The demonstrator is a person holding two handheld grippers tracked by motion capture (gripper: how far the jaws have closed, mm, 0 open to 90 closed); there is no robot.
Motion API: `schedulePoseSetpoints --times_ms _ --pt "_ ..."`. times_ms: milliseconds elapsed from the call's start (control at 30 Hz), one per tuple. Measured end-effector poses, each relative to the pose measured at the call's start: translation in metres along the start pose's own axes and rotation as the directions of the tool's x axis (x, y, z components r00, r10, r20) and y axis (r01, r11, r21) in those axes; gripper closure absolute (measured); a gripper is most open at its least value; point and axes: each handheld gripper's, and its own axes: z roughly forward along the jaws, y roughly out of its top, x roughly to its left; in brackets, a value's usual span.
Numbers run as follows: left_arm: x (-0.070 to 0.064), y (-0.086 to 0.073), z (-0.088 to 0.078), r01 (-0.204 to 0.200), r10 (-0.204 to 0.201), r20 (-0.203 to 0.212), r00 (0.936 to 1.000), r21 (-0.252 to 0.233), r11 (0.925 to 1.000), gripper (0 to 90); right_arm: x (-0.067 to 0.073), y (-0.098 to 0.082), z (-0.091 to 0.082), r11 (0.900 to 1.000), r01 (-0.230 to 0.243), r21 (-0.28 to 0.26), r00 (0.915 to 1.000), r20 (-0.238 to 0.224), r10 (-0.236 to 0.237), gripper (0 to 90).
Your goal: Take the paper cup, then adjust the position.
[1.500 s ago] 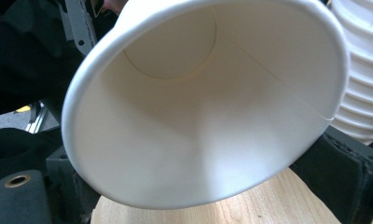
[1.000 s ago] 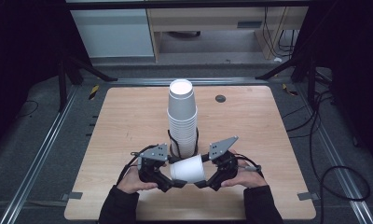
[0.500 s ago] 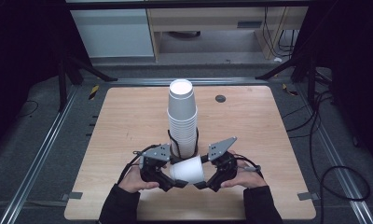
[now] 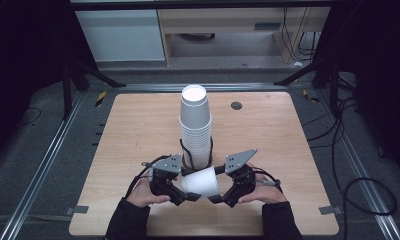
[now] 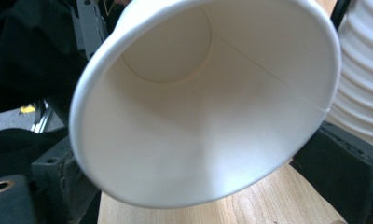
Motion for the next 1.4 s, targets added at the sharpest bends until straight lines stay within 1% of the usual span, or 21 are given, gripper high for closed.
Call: schedulePoseSetpoints --times_ms 33,67,100,133,233,300,333,400,600,633,667,700,767,867,933,1000,1033,1267,1333,1367,1400 --pt "0.0 0.0 -0.001 0.0 0.0 -0.005 1.0 0.0 1.0 21.8 0.0 0.0 -0.001 1.0 -0.002 -0.002 1.0 0.003 0.002 4.6" --pt "0.0 0.0 -0.002 -0.001 0.001 -0.009 1.0 -0.002 1.0 21.8 0.001 0.0 -0.003 1.0 -0.005 -0.012 1.0 0.004 0.005 4.3" --pt "0.0 -0.001 -0.003 0.0 0.0 -0.013 0.9999 -0.001 1.0 21.8 0.001 0.0 -0.007 0.999 -0.01 -0.036 0.9999 0.01 0.011 4.4" --pt "0.0 -0.001 -0.004 0.002 -0.002 -0.015 0.9999 -0.001 1.0 21.8 0.001 0.0 -0.007 0.999 -0.01 -0.036 0.9999 0.01 0.011 4.4" --pt "0.001 -0.004 -0.006 0.007 -0.007 -0.024 0.9997 -0.013 0.9999 21.7 0.002 0.001 -0.014 0.997 -0.011 -0.074 0.9998 0.014 0.012 4.1" --pt "0.0 -0.004 -0.007 0.007 -0.007 -0.036 0.9993 -0.017 0.9998 21.7 0.003 0.001 -0.017 0.996 -0.015 -0.086 0.9996 0.023 0.017 3.9" --pt "0.0 -0.004 -0.008 0.007 -0.008 -0.039 0.9992 -0.024 0.9997 21.6 0.002 0.001 -0.019 0.995 -0.025 -0.093 0.9989 0.038 0.029 3.9" --pt "-0.001 -0.006 -0.009 0.008 -0.009 -0.047 0.9988 -0.034 0.9994 21.6 0.002 -0.001 -0.022 0.993 -0.04 -0.109 0.9974 0.055 0.046 4.0" --pt "0.0 -0.016 -0.014 0.026 -0.031 -0.072 0.9969 -0.076 0.9968 21.5 0.001 -0.007 -0.03 0.982 -0.07 -0.175 0.9935 0.077 0.084 3.2" --pt "0.0 -0.016 -0.015 0.023 -0.03 -0.074 0.9969 -0.085 0.9961 21.5 0.002 -0.008 -0.032 0.98 -0.078 -0.185 0.9921 0.082 0.095 3.1" --pt "-0.001 -0.017 -0.015 0.025 -0.032 -0.075 0.9967 -0.097 0.995 21.5 0.002 -0.011 -0.034 0.974 -0.092 -0.208 0.991 0.077 0.11 2.7" --pt "-0.002 -0.017 -0.015 0.021 -0.028 -0.074 0.9968 -0.099 0.9948 21.5 0.002 -0.011 -0.034 0.974 -0.092 -0.208 0.991 0.077 0.11 2.7" --pt "-0.004 -0.018 -0.014 0.013 -0.022 -0.084 0.9962 -0.108 0.994 21.4 0.003 -0.013 -0.035 0.97 -0.098 -0.224 0.9898 0.079 0.118 2.5" --pt "-0.006 -0.021 -0.013 -0.003 -0.007 -0.085 0.9964 -0.128 0.9918 21.4 0.005 -0.016 -0.036 0.964 -0.111 -0.24 0.9896 0.063 0.129 2.4" --pt "-0.006 -0.023 -0.012 -0.003 -0.007 -0.077 0.997 -0.14 0.9902 21.3 0.007 -0.016 -0.034 0.965 -0.108 -0.238 0.9916 0.044 0.122 1.8" --pt "-0.007 -0.025 -0.01 -0.006 -0.005 -0.082 0.9966 -0.143 0.9896 21.3 0.009 -0.017 -0.032 0.966 -0.104 -0.237 0.9922 0.042 0.117 1.9" --pt "-0.007 -0.025 -0.009 -0.007 -0.005 -0.081 0.9967 -0.147 0.9891 21.4 0.009 -0.017 -0.03 0.966 -0.104 -0.237 0.9927 0.033 0.116 1.8" --pt "-0.009 -0.027 -0.003 -0.013 0.0 -0.085 0.9964 -0.154 0.988 21.4 0.01 -0.019 -0.024 0.963 -0.113 -0.243 0.9924 0.018 0.121 1.9" --pt "-0.01 -0.027 -0.002 -0.021 0.007 -0.092 0.9958 -0.155 0.9876 21.3 0.01 -0.02 -0.023 0.963 -0.114 -0.246 0.9926 0.012 0.121 1.9" --pt "-0.011 -0.027 -0.002 -0.025 0.011 -0.089 0.996 -0.16 0.9868 21.4 0.01 -0.02 -0.022 0.963 -0.116 -0.243 0.9924 0.013 0.122 1.9" --pt "-0.012 -0.027 -0.001 -0.029 0.014 -0.094 0.9955 -0.165 0.9859 21.4 0.009 -0.02 -0.021 0.963 -0.115 -0.242 0.9924 0.016 0.122 1.9"
